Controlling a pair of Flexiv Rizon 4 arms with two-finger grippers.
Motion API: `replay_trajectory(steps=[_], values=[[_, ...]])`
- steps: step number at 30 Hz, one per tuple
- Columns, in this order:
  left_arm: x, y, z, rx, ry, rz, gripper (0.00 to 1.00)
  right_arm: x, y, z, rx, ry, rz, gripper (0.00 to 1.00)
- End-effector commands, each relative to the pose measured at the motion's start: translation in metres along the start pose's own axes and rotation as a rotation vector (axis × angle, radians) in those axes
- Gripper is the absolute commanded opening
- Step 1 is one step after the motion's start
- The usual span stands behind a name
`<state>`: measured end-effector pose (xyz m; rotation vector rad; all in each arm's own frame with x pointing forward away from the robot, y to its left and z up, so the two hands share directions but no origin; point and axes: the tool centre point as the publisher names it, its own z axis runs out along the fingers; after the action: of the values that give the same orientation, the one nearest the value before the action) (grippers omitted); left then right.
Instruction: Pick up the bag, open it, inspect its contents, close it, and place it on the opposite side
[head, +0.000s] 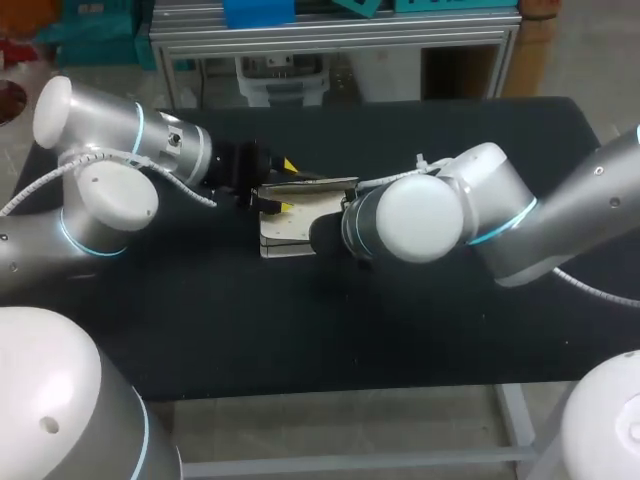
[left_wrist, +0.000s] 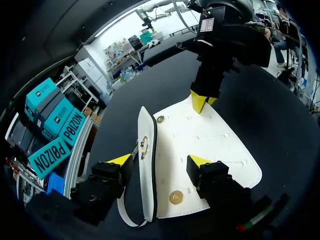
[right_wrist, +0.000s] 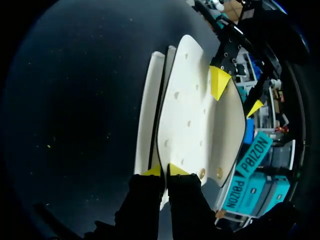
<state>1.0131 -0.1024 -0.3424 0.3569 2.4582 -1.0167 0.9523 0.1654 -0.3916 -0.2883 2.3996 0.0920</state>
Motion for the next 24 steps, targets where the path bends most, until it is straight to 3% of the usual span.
replay_trajectory(steps=[1, 3, 5, 11, 13, 15, 18, 24], values=[[-0.011, 0.003, 0.02, -0.022, 0.016, -0.013, 0.62, 0.004, 0.0, 0.003, -0.002, -0.005, 0.0, 0.0], [-0.014, 0.004, 0.024, -0.028, 0.027, -0.024, 0.6, 0.004, 0.0, 0.003, -0.002, -0.005, 0.0, 0.0], [-0.017, 0.005, 0.03, -0.044, 0.029, -0.025, 0.5, 0.004, 0.0, 0.003, -0.002, -0.005, 0.0, 0.0], [-0.024, 0.008, 0.036, -0.067, 0.032, -0.034, 0.45, 0.004, 0.0, 0.003, -0.002, -0.005, 0.0, 0.0], [-0.027, 0.01, 0.037, -0.068, 0.033, -0.041, 0.4, 0.004, 0.0, 0.003, -0.002, -0.005, 0.0, 0.0], [-0.028, 0.011, 0.037, -0.068, 0.034, -0.046, 0.29, 0.004, 0.0, 0.003, -0.002, -0.005, 0.0, 0.0], [-0.028, 0.013, 0.036, -0.064, 0.036, -0.056, 0.01, 0.004, 0.0, 0.003, -0.002, -0.005, 0.0, 0.0], [-0.026, 0.014, 0.033, -0.059, 0.05, -0.065, 0.0, 0.004, 0.0, 0.003, -0.002, -0.005, 0.0, 0.0]])
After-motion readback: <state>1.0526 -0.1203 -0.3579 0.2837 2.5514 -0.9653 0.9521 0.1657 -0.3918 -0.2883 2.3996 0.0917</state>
